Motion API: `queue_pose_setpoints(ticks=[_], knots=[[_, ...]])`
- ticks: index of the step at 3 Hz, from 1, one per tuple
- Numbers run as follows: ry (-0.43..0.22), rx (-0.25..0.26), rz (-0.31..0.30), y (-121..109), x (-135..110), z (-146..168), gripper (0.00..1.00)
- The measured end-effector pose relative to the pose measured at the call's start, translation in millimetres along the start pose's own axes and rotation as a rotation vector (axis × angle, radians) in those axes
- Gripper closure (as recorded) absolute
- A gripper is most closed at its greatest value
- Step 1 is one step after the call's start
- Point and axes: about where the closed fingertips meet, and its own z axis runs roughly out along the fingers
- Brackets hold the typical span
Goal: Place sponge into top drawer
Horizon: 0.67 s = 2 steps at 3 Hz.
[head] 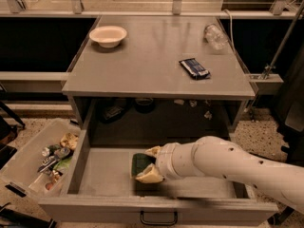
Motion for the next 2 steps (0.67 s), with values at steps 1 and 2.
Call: queue_pose_setpoints(ticks=[1,2], knots=[[0.0,0.0,0.0,0.0,0.0,0.0,1.0],[0.032,0.039,0.044,-6.1,22.6,15.5,1.0]])
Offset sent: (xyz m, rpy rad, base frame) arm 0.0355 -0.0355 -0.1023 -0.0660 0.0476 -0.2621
